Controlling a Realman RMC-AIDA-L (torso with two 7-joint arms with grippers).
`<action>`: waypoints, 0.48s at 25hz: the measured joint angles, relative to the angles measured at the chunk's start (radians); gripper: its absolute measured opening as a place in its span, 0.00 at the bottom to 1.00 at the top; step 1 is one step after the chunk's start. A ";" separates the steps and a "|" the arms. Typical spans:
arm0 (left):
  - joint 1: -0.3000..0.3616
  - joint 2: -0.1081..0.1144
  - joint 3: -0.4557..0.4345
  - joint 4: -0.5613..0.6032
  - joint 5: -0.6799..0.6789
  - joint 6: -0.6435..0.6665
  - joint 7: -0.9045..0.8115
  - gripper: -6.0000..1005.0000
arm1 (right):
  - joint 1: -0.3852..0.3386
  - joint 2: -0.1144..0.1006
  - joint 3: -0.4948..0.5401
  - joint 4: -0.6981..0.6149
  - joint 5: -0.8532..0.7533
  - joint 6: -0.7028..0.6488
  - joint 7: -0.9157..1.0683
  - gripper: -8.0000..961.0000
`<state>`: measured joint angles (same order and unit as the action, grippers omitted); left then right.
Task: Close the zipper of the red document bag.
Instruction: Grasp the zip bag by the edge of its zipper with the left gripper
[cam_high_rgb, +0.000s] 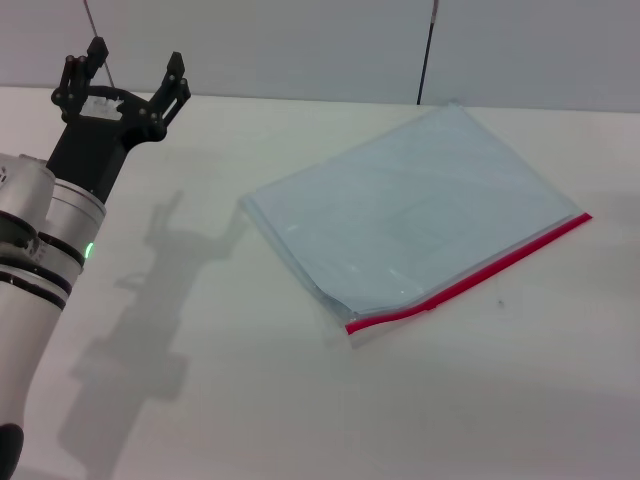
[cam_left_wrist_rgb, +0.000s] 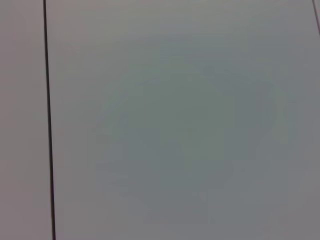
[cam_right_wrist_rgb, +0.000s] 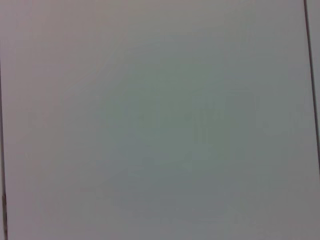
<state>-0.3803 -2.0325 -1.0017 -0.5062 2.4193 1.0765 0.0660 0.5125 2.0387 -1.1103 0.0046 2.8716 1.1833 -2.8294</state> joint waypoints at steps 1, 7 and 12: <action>0.000 0.000 0.000 0.000 0.000 0.000 0.001 0.90 | 0.000 0.000 0.000 0.000 0.000 0.000 0.000 0.83; 0.000 0.000 0.000 0.000 0.000 0.000 0.001 0.90 | 0.002 0.000 0.001 0.000 0.000 -0.001 0.001 0.83; 0.000 0.000 0.000 0.000 -0.002 -0.003 0.000 0.90 | 0.002 0.000 0.005 0.000 0.000 -0.005 0.001 0.83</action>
<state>-0.3803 -2.0325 -1.0017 -0.5062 2.4173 1.0730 0.0664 0.5149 2.0387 -1.1056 0.0046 2.8716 1.1784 -2.8286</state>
